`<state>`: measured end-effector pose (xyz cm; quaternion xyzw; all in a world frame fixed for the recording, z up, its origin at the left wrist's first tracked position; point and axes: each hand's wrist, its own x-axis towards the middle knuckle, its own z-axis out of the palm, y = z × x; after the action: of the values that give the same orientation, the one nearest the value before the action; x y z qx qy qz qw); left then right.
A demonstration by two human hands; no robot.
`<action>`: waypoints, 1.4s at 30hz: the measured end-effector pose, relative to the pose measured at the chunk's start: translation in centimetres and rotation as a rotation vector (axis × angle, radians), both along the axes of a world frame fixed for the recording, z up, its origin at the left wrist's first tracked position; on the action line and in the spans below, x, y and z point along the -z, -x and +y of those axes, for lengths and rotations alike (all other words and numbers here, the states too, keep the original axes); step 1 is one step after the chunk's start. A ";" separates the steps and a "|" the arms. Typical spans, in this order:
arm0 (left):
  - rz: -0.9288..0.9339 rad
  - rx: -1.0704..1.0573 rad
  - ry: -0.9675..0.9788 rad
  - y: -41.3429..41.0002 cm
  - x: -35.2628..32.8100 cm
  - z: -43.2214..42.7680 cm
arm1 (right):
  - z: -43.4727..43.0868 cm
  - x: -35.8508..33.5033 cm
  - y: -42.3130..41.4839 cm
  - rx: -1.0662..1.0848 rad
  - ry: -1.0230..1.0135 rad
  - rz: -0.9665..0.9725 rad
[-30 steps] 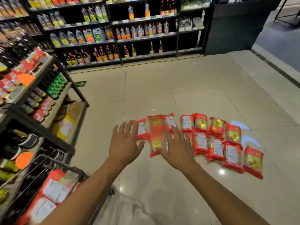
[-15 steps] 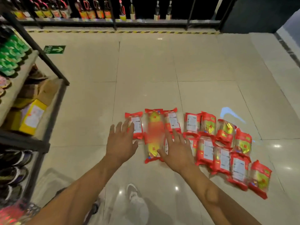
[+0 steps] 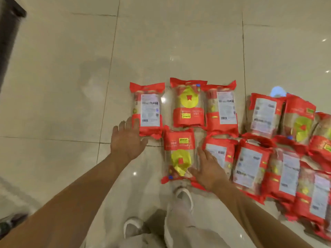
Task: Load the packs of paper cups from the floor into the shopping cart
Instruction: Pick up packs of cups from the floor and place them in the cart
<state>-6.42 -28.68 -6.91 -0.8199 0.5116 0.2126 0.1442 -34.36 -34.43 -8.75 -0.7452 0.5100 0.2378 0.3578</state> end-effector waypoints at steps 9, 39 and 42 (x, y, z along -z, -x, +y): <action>0.645 -0.876 0.324 -6.6 24.0 -4.7 | -1.3 19.6 -1.2 0.514 -0.126 -0.263; 0.466 -1.233 1.127 1.5 -66.4 36.0 | 14.9 -65.0 -8.1 0.292 -0.062 -0.978; 0.399 -1.386 1.245 5.4 -70.1 46.7 | 22.9 -67.5 -10.4 0.161 -0.200 -1.042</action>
<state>-11.82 17.98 63.24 -0.8190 -0.0517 0.0764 -0.5663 -24.00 -11.51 58.72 -0.6853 0.2953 -0.1444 0.6499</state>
